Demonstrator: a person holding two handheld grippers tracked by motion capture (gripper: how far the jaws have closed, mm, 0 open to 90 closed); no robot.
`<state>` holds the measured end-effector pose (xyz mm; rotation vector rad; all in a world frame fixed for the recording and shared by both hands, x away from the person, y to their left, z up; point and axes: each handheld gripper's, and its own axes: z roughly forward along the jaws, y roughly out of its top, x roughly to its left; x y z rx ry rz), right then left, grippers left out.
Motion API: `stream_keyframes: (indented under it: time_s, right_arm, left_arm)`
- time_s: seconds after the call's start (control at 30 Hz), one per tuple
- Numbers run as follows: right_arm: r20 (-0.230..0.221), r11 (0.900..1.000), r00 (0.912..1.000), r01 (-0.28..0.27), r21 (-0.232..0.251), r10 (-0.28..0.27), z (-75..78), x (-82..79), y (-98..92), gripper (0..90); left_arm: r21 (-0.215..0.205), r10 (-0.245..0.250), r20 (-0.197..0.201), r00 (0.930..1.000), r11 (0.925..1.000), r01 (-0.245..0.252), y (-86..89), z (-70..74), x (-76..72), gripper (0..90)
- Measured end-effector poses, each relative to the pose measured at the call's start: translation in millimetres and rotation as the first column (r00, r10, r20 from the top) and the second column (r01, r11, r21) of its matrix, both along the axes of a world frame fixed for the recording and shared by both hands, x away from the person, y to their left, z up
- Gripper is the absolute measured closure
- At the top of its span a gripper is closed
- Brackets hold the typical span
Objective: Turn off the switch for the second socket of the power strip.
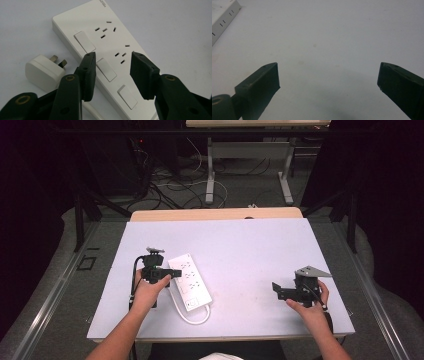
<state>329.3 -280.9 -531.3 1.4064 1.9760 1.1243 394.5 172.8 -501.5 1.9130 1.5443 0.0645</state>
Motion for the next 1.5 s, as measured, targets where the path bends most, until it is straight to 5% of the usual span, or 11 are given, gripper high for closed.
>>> stream_keyframes:
  time_s: [0.4,0.83,1.5]
  right_arm:
    - [0.006,1.000,0.9999,-0.008,-0.007,0.008,-0.7,0.6,-0.6,5.3]
    - [-0.010,1.000,1.0000,0.001,0.013,0.000,-0.9,0.5,-0.7,6.4]
    - [-0.011,1.000,0.9999,-0.008,0.017,0.008,-1.9,1.3,-2.0,7.2]
  left_arm:
    - [0.018,0.000,-0.043,0.9991,0.9998,0.001,-0.3,-8.7,7.7,71.3]
    - [0.051,0.017,-0.031,0.9994,0.9986,-0.015,-3.8,-13.8,12.1,83.3]
    - [0.070,0.001,-0.032,0.9995,0.9975,0.001,-9.6,-16.5,16.0,90.0]
